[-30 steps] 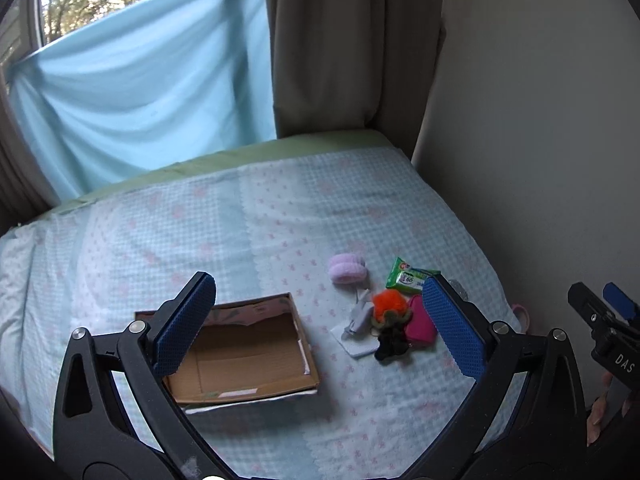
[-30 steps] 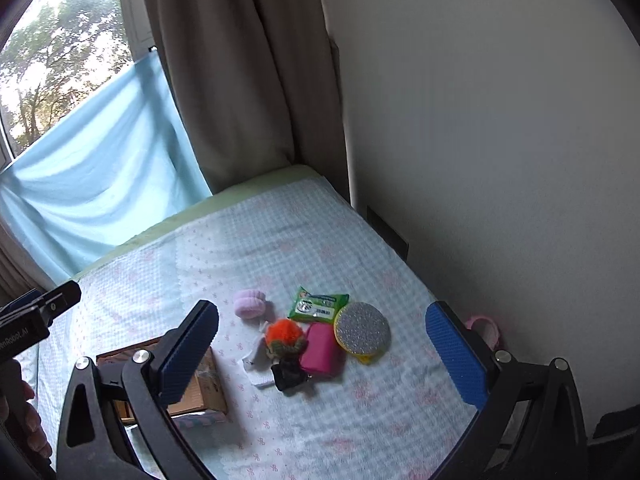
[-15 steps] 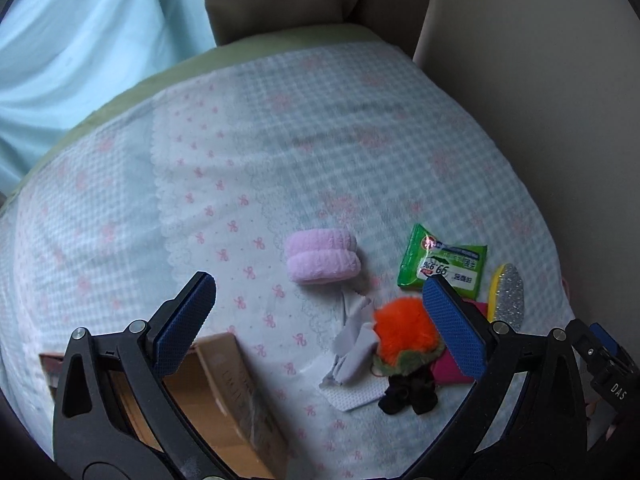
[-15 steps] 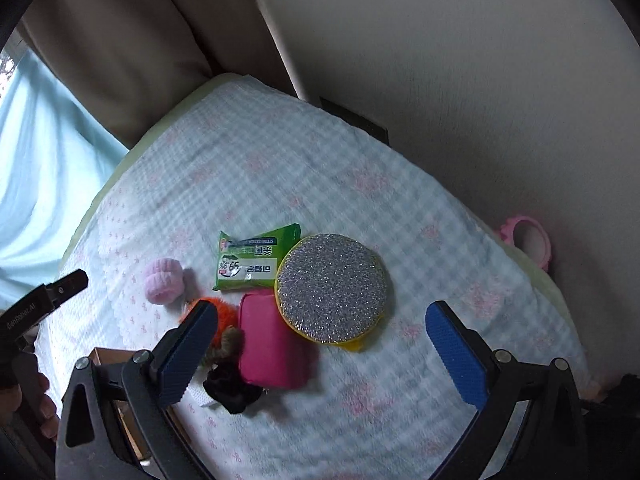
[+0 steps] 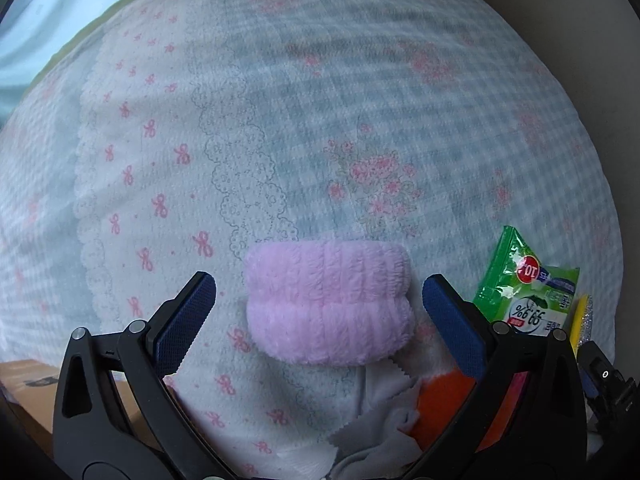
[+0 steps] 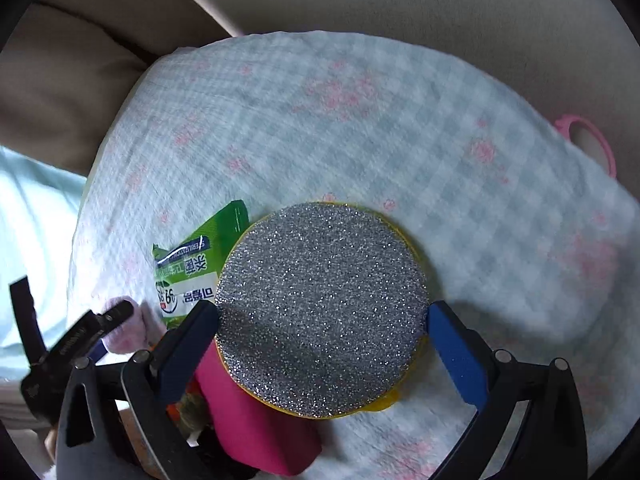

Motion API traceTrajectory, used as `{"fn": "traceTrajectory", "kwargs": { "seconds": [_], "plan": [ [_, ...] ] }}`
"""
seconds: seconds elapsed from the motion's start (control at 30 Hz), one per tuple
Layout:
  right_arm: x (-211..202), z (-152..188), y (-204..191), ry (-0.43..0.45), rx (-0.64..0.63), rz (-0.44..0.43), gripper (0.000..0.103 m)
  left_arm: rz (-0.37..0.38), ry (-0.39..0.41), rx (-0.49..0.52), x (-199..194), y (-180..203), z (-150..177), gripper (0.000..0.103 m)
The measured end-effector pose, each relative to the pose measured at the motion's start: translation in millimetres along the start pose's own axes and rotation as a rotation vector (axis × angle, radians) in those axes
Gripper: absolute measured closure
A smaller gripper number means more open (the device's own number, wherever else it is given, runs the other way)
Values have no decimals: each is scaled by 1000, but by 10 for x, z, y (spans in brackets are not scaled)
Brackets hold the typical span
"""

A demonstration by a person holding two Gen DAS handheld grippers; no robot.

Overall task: Organize soft objects
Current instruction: 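Grasp the pink fuzzy hair tie with the left tool while the right tool grasps the glittery sponge, then carry the pink hair tie and glittery sponge over the cardboard box with both tools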

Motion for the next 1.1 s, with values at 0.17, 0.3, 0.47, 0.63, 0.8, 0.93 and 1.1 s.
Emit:
{"fn": "traceTrajectory", "kwargs": {
  "seconds": [0.17,0.3,0.47,0.63,0.8,0.93,1.1],
  "plan": [
    [-21,12,54,13,23,-16,9,0,-17,-14,180,-48,-25,13],
    [-43,19,57,19,19,-8,19,20,-27,-21,258,-74,-45,40],
    [-45,-11,57,11,21,11,43,18,3,13,234,-22,-68,60],
    [-17,-22,50,0,-7,37,63,24,30,36,147,39,-65,74],
    [-76,11,90,17,-1,15,72,33,43,46,36,58,-42,78],
    [-202,39,94,43,-11,12,73,47,46,43,-100,59,-9,79],
    [-433,59,-13,80,-75,20,73,56,64,30,-327,17,96,79]
  ]
}}
Point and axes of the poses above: each gripper's, at about its wrist camera, not at the fingertips, and x roughly the way its jaws point, y to its right, z to its underside, the point moved 3 cm from there along x, roughly the way its jaws point, and after that the axes turned 9 degrees about -y, right-handed, at the moved point
